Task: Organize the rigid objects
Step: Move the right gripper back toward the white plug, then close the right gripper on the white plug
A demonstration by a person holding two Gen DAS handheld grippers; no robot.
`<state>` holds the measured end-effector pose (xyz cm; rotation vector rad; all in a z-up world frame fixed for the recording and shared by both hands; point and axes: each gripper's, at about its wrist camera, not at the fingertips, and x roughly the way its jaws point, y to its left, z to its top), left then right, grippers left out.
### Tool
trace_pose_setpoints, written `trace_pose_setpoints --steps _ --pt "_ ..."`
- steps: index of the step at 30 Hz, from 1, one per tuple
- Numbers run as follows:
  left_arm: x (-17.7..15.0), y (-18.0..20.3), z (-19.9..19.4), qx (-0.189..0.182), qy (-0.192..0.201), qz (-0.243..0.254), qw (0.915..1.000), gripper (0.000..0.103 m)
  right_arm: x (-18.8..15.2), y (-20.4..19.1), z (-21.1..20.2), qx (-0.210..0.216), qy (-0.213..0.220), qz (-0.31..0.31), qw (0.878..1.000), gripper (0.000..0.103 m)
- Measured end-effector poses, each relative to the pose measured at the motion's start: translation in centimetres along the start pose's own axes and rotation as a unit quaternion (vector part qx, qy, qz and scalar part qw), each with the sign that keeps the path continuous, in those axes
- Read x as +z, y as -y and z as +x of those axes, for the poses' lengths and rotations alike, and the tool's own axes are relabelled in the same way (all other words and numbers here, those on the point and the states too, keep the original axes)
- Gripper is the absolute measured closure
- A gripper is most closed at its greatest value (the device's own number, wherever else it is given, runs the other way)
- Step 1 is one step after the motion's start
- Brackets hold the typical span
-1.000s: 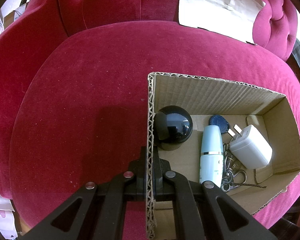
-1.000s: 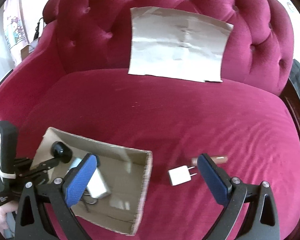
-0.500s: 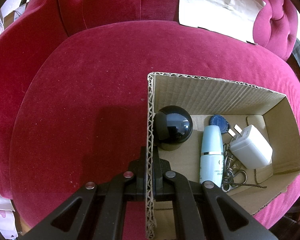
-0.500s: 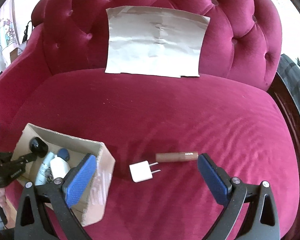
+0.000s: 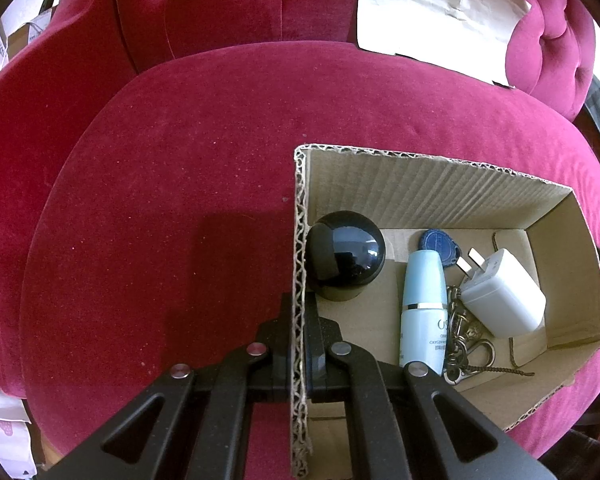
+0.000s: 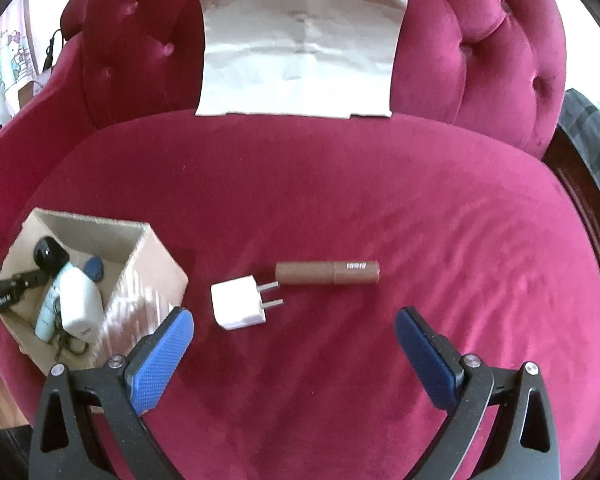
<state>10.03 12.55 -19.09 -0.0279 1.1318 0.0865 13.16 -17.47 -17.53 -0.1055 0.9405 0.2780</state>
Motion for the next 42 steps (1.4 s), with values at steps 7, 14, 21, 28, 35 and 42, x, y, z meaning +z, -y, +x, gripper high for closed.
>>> trace_pose_setpoints --steps 7,14,21,28,35,42 --pt "0.0 0.0 0.0 0.000 0.000 0.000 1.0000 0.100 -0.7 0.1 0.9 0.012 -0.004 -0.008 1.000 0.000" --pt "0.0 0.0 0.0 0.000 0.000 0.000 1.0000 0.100 -0.1 -0.4 1.5 0.006 -0.005 -0.015 1.000 0.003" --pt "0.0 0.0 0.0 0.000 0.000 0.001 1.0000 0.100 0.4 -1.2 2.6 0.002 -0.017 -0.026 1.000 0.011" --pt "0.0 0.1 0.0 0.000 0.000 0.000 1.0000 0.100 0.8 -1.9 3.4 0.005 -0.024 -0.030 0.999 0.021" --pt "0.0 0.1 0.0 0.000 0.000 0.001 1.0000 0.100 0.8 -2.6 4.1 0.012 -0.034 -0.034 0.999 0.037" --pt "0.0 0.1 0.0 0.000 0.000 0.001 1.0000 0.100 1.4 -3.0 4.4 0.023 -0.031 -0.027 0.999 0.055"
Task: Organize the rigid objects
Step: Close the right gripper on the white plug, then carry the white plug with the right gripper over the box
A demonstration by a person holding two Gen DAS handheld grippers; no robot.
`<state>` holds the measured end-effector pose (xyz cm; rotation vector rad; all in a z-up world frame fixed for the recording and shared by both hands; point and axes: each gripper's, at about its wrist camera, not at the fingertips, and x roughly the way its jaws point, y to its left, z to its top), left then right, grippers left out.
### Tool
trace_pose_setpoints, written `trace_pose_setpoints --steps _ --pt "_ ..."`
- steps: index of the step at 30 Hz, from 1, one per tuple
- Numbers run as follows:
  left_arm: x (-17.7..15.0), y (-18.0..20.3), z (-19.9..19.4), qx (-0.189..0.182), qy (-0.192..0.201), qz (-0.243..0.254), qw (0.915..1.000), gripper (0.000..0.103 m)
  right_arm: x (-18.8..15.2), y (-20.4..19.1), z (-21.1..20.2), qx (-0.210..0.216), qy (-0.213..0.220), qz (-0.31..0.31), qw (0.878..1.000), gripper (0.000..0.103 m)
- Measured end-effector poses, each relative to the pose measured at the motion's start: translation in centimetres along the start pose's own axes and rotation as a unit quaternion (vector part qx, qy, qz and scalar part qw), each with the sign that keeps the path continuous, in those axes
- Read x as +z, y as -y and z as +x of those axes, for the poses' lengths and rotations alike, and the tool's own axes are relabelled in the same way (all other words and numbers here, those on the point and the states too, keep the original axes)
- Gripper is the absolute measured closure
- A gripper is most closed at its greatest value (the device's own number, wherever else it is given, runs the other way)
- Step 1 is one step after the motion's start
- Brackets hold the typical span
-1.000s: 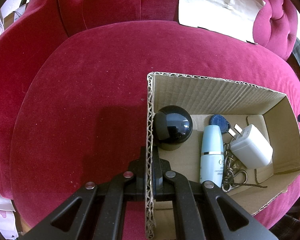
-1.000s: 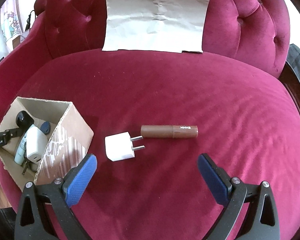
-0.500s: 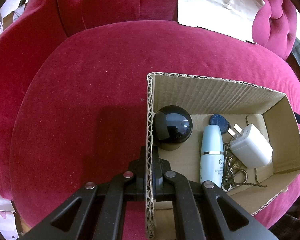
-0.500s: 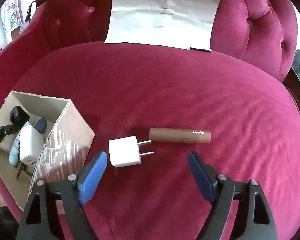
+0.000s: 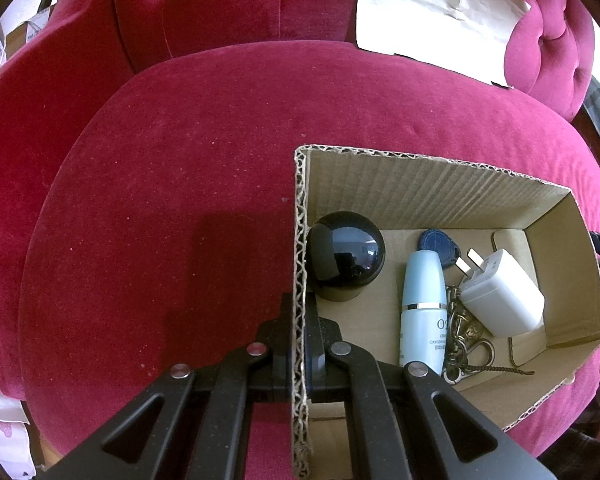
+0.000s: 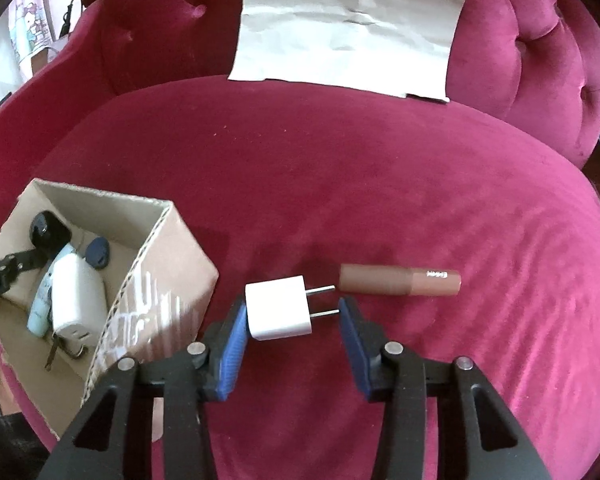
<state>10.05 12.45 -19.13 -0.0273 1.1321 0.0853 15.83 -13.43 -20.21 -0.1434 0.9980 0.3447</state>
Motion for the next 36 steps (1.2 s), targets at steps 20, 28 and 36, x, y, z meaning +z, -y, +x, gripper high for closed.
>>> trace_pose_setpoints --steps 20,28,36 --pt "0.1 0.1 0.0 0.000 -0.001 -0.001 1.0000 0.100 0.5 -0.1 -1.3 -0.016 -0.019 0.001 1.000 0.055" --pt "0.1 0.1 -0.1 0.000 -0.001 -0.001 1.0000 0.100 1.2 0.1 -3.4 -0.033 -0.024 0.009 0.999 0.055" --pt "0.1 0.1 -0.1 0.000 -0.001 -0.001 1.0000 0.100 2.3 -0.5 -6.1 -0.038 0.005 0.009 0.999 0.055"
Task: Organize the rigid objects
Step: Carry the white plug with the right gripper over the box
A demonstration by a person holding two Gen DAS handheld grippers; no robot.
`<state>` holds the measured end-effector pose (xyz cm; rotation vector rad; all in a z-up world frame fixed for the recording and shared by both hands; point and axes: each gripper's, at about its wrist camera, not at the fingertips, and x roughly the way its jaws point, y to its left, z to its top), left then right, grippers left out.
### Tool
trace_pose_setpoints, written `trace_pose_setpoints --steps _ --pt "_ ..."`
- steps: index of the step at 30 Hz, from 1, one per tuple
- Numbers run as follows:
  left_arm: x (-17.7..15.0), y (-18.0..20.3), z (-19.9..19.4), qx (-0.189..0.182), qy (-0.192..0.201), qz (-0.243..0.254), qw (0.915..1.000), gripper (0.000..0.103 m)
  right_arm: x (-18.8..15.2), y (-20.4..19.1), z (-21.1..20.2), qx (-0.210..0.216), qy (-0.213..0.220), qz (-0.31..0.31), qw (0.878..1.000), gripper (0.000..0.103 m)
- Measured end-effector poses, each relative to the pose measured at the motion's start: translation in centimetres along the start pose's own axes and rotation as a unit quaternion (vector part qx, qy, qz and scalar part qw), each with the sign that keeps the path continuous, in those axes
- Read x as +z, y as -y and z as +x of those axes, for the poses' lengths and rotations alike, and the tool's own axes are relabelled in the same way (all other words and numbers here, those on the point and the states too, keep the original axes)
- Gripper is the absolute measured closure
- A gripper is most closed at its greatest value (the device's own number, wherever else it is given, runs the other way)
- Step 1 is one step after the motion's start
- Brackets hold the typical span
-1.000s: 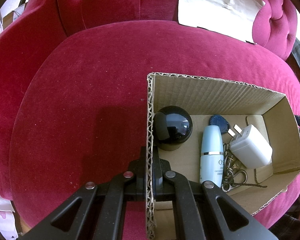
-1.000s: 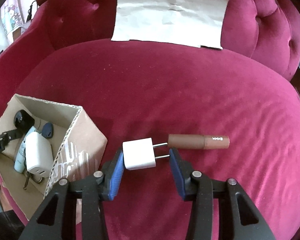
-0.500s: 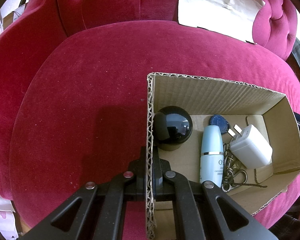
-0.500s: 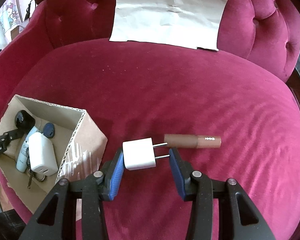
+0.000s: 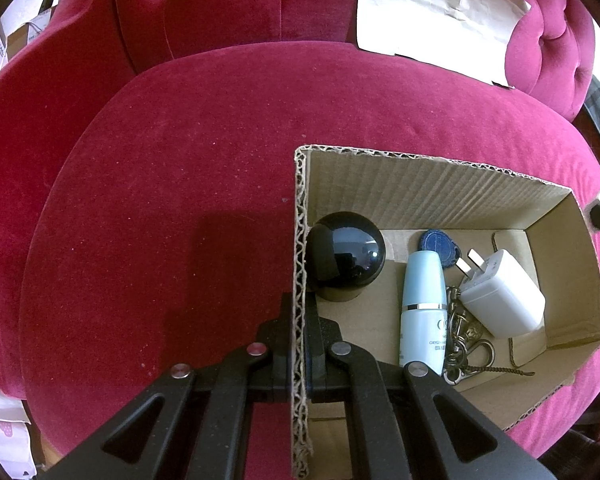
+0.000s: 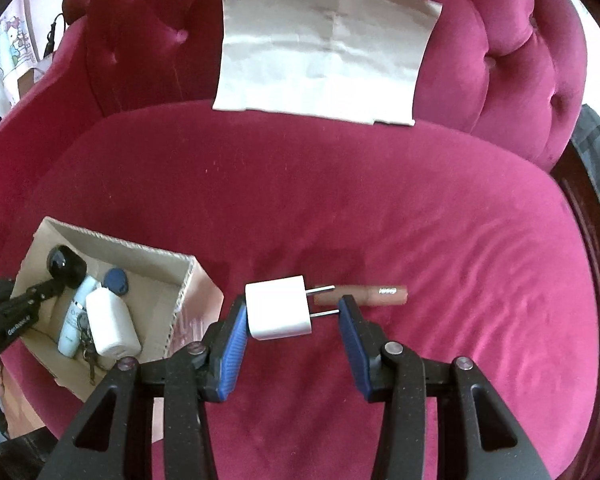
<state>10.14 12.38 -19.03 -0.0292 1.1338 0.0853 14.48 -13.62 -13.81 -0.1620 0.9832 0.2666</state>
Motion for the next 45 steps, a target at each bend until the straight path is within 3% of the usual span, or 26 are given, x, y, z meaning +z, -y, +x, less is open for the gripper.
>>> trace_pose_setpoints --steps 12,25,45 --pt "0.0 0.0 0.0 0.000 0.000 -0.001 1.0000 0.100 1.3 -2.1 -2.5 0.010 0.026 -0.004 1.000 0.055" --pt "0.1 -0.1 -0.1 0.000 0.000 0.000 1.0000 0.100 2.8 -6.1 -3.5 0.051 0.043 -0.023 0.997 0.055" --pt "0.1 -0.1 -0.1 0.000 0.001 -0.001 1.0000 0.100 2.3 -12.7 -1.5 0.101 0.023 -0.056 0.993 0.055"
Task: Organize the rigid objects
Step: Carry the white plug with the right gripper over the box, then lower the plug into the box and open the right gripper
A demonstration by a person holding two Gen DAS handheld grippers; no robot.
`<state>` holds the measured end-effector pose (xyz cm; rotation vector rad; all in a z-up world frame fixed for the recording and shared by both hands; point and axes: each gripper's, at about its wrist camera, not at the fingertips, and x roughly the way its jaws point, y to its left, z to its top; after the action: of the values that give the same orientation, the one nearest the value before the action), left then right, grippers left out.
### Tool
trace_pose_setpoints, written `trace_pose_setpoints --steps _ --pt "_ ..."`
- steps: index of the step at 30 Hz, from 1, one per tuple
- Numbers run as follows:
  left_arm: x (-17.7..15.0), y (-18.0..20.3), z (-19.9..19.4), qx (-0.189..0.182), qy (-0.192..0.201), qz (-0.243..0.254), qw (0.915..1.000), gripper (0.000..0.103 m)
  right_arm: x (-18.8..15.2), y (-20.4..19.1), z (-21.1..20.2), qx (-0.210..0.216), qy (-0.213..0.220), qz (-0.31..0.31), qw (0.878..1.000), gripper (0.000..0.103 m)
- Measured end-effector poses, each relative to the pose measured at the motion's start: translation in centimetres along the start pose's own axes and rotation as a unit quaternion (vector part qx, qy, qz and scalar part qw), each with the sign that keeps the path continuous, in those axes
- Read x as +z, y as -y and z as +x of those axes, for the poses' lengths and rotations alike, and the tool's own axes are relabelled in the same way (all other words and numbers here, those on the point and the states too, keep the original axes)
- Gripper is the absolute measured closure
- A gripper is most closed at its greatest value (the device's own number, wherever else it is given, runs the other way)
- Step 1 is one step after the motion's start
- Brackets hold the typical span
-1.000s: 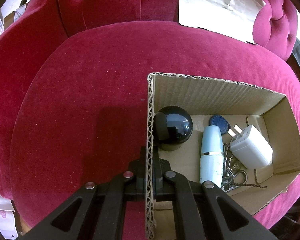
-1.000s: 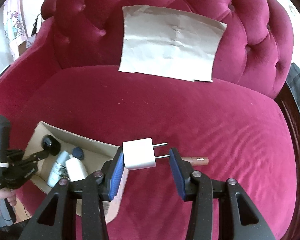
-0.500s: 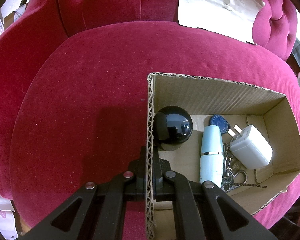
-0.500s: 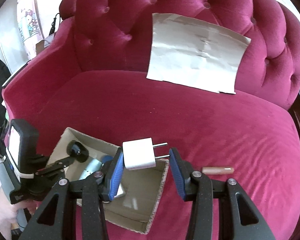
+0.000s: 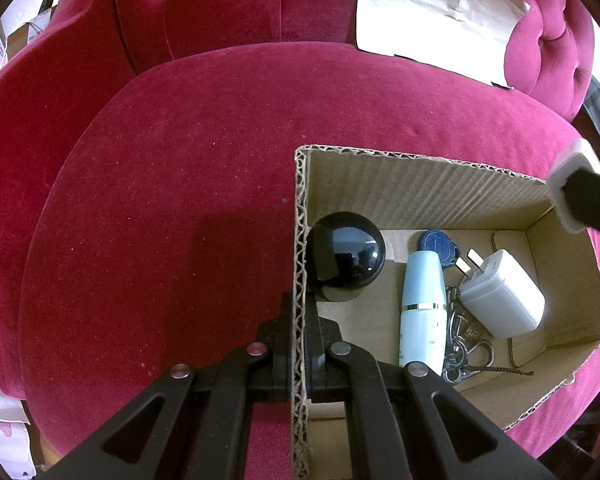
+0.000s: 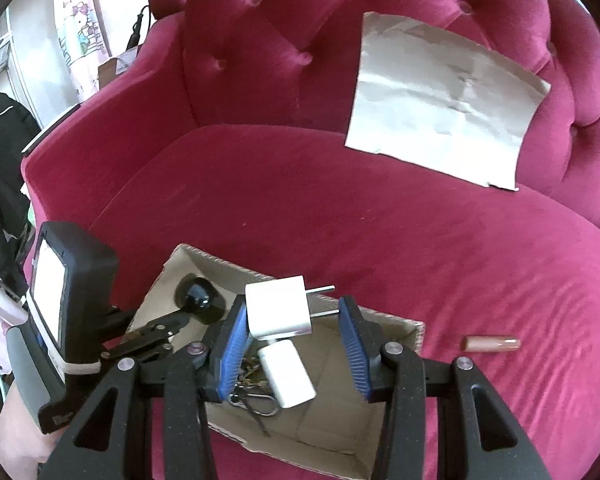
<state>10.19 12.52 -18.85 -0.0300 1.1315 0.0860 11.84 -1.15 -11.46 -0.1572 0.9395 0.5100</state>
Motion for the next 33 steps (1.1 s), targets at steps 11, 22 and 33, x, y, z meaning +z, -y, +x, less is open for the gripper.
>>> trace_pose_setpoints --steps 11,22,33 --pt "0.0 0.0 0.0 0.000 0.000 0.000 1.0000 0.100 -0.2 -1.3 2.5 0.016 -0.022 0.009 1.000 0.055" --pt "0.0 0.0 0.0 0.000 0.000 0.000 1.0000 0.100 -0.5 -1.5 4.1 0.023 -0.039 0.018 0.999 0.055" --pt "0.1 0.1 0.0 0.000 0.000 0.001 1.0000 0.100 -0.5 -1.6 4.2 0.006 -0.035 0.013 0.999 0.033"
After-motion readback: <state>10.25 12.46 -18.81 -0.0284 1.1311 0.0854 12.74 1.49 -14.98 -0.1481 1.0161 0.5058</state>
